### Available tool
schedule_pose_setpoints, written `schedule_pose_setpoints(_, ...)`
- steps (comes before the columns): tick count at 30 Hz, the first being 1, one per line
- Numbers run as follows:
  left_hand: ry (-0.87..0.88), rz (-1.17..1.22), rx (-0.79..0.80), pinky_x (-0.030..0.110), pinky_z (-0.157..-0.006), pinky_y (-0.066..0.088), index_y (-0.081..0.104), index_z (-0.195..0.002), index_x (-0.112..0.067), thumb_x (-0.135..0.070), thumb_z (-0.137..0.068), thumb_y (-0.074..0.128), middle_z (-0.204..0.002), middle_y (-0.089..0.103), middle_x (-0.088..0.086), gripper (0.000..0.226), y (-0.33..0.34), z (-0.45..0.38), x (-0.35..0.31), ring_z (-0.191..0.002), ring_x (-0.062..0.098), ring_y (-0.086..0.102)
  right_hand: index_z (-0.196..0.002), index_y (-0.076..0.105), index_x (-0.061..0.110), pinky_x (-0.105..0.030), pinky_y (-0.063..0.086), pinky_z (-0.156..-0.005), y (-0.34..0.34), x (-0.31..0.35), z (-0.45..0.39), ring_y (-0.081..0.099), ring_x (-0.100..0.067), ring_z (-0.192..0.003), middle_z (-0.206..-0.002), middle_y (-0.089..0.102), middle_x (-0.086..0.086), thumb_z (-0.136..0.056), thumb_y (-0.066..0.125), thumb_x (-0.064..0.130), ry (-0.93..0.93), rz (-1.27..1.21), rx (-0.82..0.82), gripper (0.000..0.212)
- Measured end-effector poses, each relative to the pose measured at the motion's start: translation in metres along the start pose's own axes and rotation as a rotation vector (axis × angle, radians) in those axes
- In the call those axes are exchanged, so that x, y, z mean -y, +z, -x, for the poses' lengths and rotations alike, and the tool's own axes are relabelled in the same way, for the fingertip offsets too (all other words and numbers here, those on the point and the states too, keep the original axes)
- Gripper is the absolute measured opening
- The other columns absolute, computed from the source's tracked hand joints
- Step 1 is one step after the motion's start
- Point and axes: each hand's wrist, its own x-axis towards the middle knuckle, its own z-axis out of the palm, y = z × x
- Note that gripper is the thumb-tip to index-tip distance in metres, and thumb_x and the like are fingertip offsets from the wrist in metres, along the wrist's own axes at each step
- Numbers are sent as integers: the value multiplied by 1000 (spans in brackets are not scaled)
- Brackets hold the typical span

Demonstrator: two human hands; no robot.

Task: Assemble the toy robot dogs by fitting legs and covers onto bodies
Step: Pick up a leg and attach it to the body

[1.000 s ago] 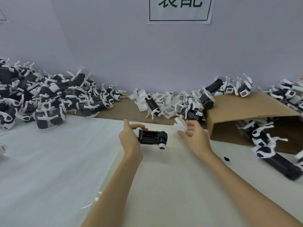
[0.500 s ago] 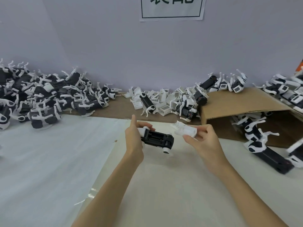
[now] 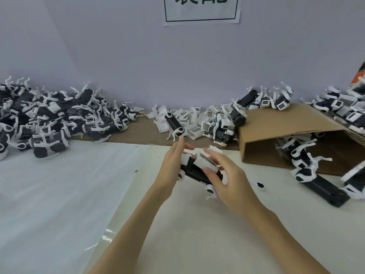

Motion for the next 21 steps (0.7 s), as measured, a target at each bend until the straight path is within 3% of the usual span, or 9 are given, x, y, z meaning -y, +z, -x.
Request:
schedule_pose_setpoints(2, 4, -16, 16, 33, -74, 40, 67, -105, -36, -74, -102, 39, -110, 67, -9, 47, -1, 1, 1, -99, 14, 61, -145, 58, 28, -27, 45, -109, 2, 1, 2, 53, -3, -132, -136, 61, 15, -102, 61, 35, -31, 49, 26, 44)
schedule_pose_setpoints(5, 6, -35, 27, 33, -75, 41, 64, -111, -34, -73, -102, 40, -110, 63, -3, 47, -2, 2, 0, -100, 17, 60, -146, 57, 28, -25, 44, -109, 2, 1, 1, 52, -3, -132, -137, 60, 15, -104, 60, 31, -74, 112, 30, 43)
schedule_pose_setpoints(8, -36, -56, 29, 36, -79, 47, 61, -116, -35, -78, -101, 35, -115, 67, 2, 53, -4, 2, 0, -106, 20, 65, -149, 56, 19, -31, 47, -108, 3, 0, 2, 55, -14, -130, -139, 59, 7, -103, 64, 21, -203, 262, 12, 46)
schedule_pose_setpoints(13, -94, -33, 135, 48, -111, 49, 53, -129, -36, -85, -93, 44, -125, 69, 5, 60, -11, -1, 3, -118, 23, 68, -149, 54, 13, -33, 45, -112, 13, 2, 5, 51, -16, -134, -147, 58, 3, -90, 82, 25, -245, 502, -5, 66)
schedule_pose_setpoints(17, -41, -32, 250, 50, -110, 52, 57, -129, -33, -73, -90, 68, -111, 76, 12, 57, -12, -1, 4, -96, 23, 72, -144, 58, 13, -39, 47, -110, 14, 1, 4, 58, -21, -132, -144, 62, 0, -88, 82, 14, -201, 497, -60, 61)
schedule_pose_setpoints(21, -1, -96, 352, 43, -106, 51, 60, -130, -35, -65, -78, 81, -108, 77, 5, 64, -12, 2, 4, -108, 29, 70, -146, 57, 11, -40, 46, -111, 7, -5, 4, 57, -26, -133, -151, 56, -2, -87, 82, 9, -127, 467, -62, 65)
